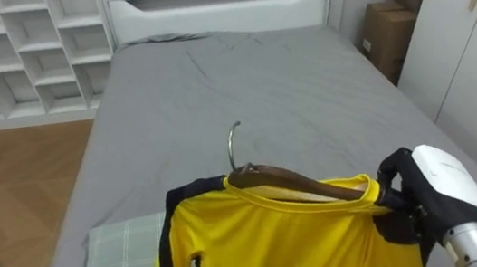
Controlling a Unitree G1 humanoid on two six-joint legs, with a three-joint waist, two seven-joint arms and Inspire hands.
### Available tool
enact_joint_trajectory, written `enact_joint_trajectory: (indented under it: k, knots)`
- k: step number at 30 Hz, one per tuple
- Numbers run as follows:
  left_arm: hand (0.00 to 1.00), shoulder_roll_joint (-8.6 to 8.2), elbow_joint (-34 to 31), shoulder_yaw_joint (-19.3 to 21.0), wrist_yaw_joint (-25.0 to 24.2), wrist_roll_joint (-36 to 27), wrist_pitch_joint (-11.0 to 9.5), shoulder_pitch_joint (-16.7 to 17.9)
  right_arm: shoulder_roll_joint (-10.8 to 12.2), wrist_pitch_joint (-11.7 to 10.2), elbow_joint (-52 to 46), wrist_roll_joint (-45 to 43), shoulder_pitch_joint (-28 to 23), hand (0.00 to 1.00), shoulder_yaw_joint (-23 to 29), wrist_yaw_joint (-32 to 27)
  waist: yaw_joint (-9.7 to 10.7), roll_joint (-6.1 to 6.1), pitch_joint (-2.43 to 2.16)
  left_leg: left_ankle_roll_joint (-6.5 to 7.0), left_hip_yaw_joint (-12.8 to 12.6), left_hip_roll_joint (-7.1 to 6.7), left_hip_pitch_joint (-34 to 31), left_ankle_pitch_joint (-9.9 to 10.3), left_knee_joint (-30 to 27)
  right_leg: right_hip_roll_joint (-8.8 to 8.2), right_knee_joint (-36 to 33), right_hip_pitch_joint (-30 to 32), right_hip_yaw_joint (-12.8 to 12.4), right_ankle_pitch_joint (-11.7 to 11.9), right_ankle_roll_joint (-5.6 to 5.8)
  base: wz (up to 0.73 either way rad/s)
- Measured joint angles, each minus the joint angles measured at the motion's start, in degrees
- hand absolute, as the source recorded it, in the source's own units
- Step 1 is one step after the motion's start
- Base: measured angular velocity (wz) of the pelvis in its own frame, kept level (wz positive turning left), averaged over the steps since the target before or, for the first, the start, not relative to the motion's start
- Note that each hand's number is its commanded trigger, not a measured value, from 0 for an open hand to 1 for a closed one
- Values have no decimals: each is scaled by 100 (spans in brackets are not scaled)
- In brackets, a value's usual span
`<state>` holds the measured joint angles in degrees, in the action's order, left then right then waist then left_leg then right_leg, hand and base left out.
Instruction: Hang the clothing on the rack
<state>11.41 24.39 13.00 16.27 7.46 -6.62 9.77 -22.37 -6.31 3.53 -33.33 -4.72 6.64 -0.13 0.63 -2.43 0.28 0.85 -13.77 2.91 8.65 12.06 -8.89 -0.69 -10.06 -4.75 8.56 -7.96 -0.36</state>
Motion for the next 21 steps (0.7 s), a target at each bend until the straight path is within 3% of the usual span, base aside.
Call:
enact_joint_trajectory:
  k: [4, 8, 11, 13, 16, 18, 20, 21]
  knots:
    - [0, -62, 564, -13, 54, 17, -4, 17, 12, -2, -16, -106, -110, 100, 101, -9, -42, -110, -12, -65, -51, 44, 15, 54, -111, 17, -234, 81, -61, -134, -67, -7]
    - [0, -87, 900, -204, 47, -65, 36, 183, 23, 0, -16, -62, -387, 100, 139, -56, -35, -156, 13, -132, -124, 137, 10, 137, -263, 32, -324, 131, -86, -198, -138, -10]
    - [0, -136, 1192, -247, 5, -99, 41, 208, 159, 11, -193, -79, -504, 100, 141, -43, -55, -152, 15, -190, -349, 209, 17, 167, -292, 114, -490, 309, -322, -283, -231, -42]
    - [0, -145, 1418, -327, -53, -105, 43, 216, 163, 8, -492, -78, -625, 100, 141, -1, 46, -134, 16, -244, -488, 246, 47, 147, -277, 196, -531, 388, -450, -268, -283, -41]
    - [0, -148, 1770, -514, -154, -103, 44, 254, 209, 12, -887, -77, -773, 100, 139, 67, 66, -133, 10, -277, -757, 273, 130, 129, -265, 330, -750, 598, -825, -311, -365, -64]
    - [0, -151, 1991, -562, -264, -36, 91, 281, 269, 19, -1027, -164, -789, 100, 138, 104, 82, -133, 9, -278, -715, 299, 121, 130, -337, 461, -800, 721, -1175, -281, -431, -102]
    - [0, -136, 2269, -547, -315, 71, 148, 337, 297, 17, -1070, -264, -764, 100, 96, 118, 31, -138, 4, -275, -223, 291, 5, 135, -643, 698, -857, 849, -1895, -229, -469, -138]
    - [0, -133, 2323, -535, -311, 68, 159, 387, 305, 19, -1070, -264, -752, 100, 75, 120, 21, -146, 2, -273, -5, 247, -61, 150, -747, 733, -887, 848, -2088, -213, -470, -145]
